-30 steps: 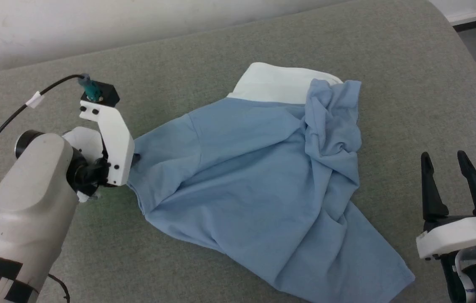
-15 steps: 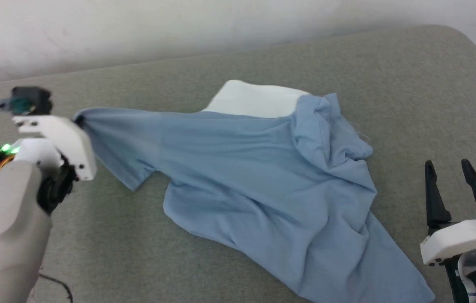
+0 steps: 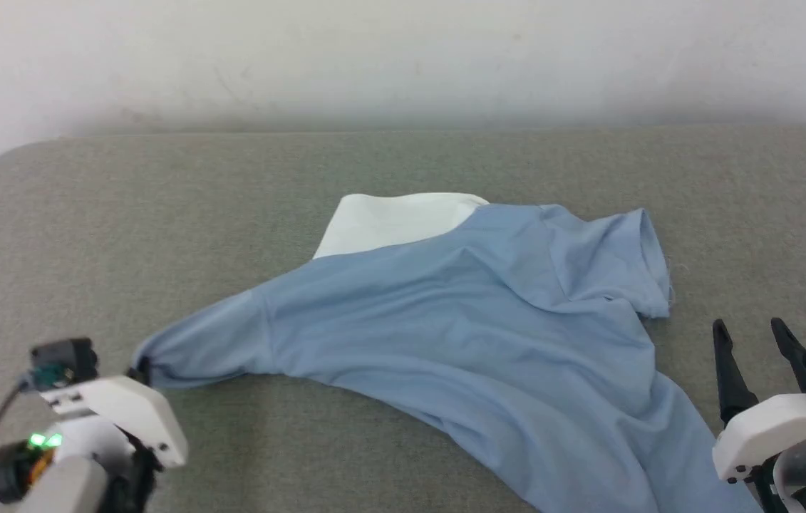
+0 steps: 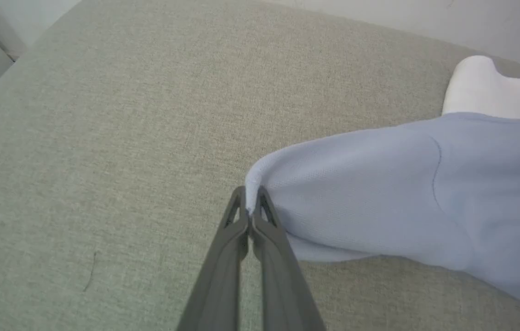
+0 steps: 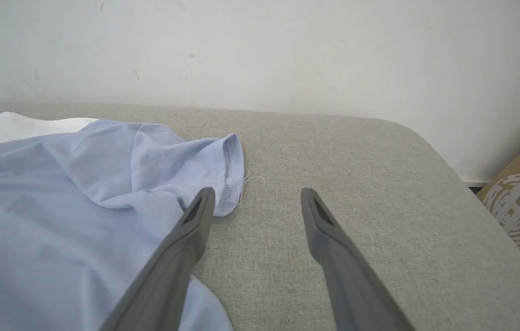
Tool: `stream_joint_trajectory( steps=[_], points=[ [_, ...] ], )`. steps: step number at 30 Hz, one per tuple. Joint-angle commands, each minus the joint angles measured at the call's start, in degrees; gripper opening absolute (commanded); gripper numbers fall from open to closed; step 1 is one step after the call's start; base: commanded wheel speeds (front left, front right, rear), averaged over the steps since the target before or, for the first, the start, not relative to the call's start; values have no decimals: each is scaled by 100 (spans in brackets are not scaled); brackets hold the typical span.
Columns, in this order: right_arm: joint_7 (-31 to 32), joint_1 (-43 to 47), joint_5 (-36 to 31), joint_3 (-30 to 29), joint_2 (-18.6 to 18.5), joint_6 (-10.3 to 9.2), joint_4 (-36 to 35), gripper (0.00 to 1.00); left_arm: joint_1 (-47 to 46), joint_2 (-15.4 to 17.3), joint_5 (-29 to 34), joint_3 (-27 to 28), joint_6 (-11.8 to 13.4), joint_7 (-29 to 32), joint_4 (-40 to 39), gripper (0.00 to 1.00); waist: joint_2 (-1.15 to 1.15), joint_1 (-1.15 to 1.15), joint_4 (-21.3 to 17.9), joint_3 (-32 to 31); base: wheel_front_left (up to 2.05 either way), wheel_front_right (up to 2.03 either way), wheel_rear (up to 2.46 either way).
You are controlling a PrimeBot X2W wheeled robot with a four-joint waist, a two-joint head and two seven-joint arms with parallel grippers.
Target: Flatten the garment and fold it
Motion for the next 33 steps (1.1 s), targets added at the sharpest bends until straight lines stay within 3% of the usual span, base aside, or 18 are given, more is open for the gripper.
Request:
stream_joint_trajectory(
  steps=[1, 2, 7, 13, 17, 21, 33],
  points=[
    [54, 52, 40, -29, 13, -6, 21, 100, 148, -112, -40, -36, 52, -69, -176, 87, 0, 1, 258, -171, 0, 0, 0],
    [103, 42, 53, -50, 13, -6, 39, 100, 242, -169, -27, -71, 55, -150, -318, 100, 0, 1, 299, -184, 0, 0, 0],
    [537, -151, -36, -131, 13, -6, 98, 100, 391, -440, 81, -128, -179, -989, -917, 100, 0, 1, 513, -232, 0, 0, 0],
    [1737, -670, 181, -73, -315, -6, 421, 100, 433, -625, 591, -96, -294, -2091, -1160, 100, 0, 1, 727, -237, 0, 0, 0],
    [2598, -1007, 225, 222, -778, -6, 828, 100, 518, -817, 1383, 116, -325, -2192, -1688, 100, 0, 1, 880, -183, 0, 0, 0],
    [3007, -1347, 344, 229, -1050, -6, 1470, 100, 830, -1174, 2143, 311, -487, -2196, -2088, 100, 0, 1, 1034, -90, 0, 0, 0],
    [2892, -2122, 227, 11, -1036, -6, 2838, 100, 969, -1970, 2849, 835, -1162, -2197, -2030, 100, 0, 1, 1344, 216, 0, 0, 0]
  ],
)
